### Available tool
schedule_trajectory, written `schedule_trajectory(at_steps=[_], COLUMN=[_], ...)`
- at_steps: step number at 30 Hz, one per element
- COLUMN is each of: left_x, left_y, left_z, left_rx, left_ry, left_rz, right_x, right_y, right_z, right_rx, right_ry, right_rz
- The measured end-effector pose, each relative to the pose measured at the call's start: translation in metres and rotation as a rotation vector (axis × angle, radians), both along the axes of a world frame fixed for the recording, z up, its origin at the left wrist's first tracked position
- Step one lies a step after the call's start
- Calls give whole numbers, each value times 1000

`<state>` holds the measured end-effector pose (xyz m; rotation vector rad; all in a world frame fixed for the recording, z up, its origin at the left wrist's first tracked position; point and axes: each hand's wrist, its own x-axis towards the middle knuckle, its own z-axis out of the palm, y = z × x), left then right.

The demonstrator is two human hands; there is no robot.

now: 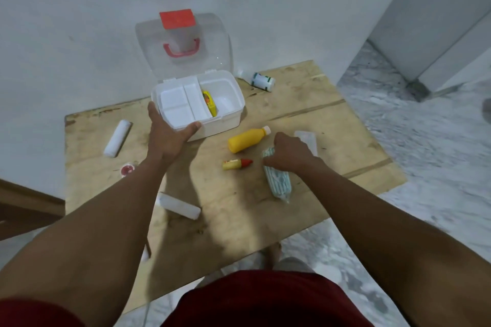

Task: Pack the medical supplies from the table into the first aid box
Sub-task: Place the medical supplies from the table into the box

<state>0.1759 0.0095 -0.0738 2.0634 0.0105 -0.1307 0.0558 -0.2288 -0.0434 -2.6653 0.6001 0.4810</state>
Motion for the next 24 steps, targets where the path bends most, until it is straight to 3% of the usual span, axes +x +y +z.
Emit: schedule_trajectory(at_steps=[8,14,18,24], left_x=[0,0,0,2], left_y=[0,0,-1,0], left_z=[4,5,6,3], left_rx=[2,-78,-102,-120], left_ry=[15,9,-1,32], left_rz=[-17,-21,-23,-8], right_x=[0,41,85,140], right_y=[4,5,8,15], right_z=[13,83,109,106], right_rx=[30,415,586,416], right_ry=[33,-155,-313,-351], right_rz=[-14,-228,-206,-52])
